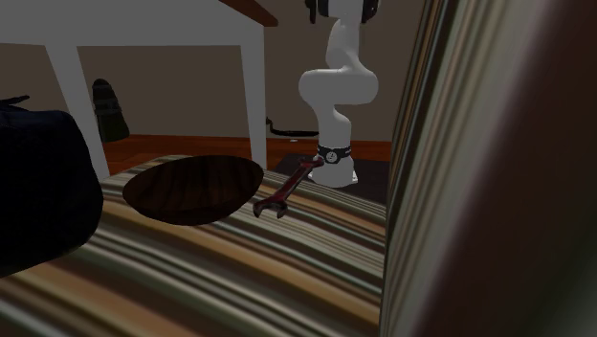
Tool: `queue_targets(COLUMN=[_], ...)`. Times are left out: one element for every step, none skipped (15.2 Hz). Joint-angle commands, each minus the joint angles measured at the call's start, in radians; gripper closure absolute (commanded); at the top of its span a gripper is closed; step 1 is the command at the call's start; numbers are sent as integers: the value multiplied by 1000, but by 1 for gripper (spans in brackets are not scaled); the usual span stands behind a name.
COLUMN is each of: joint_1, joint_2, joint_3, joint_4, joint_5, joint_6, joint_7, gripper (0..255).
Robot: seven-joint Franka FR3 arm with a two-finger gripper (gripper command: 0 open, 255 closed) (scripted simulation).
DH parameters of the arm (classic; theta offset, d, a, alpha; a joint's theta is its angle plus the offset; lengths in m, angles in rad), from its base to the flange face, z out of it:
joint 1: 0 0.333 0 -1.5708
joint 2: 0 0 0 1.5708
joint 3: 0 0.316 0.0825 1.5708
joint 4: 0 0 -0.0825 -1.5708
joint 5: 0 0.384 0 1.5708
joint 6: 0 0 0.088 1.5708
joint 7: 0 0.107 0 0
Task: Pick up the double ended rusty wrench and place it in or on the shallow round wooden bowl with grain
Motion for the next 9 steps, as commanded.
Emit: queue_targets(joint_1=[0, -4, -8, -12, -15, -20, -24, -28, -32], joint_2=[0, 15, 31, 49, 68, 88, 110, 133, 157], joint_3=[0, 0, 0, 0, 0, 1, 1, 1, 1], joint_4=[0, -20, -38, -55, -72, -86, -100, -113, -124], joint_5=[0, -2, -4, -6, -8, -10, -12, -14, -16], joint_6=[0, 32, 63, 95, 127, 160, 192, 224, 256], joint_7=[0, 3, 6, 10, 13, 17, 21, 24, 28], gripper=[0, 0, 0, 0, 0, 0, 0, 0, 0])
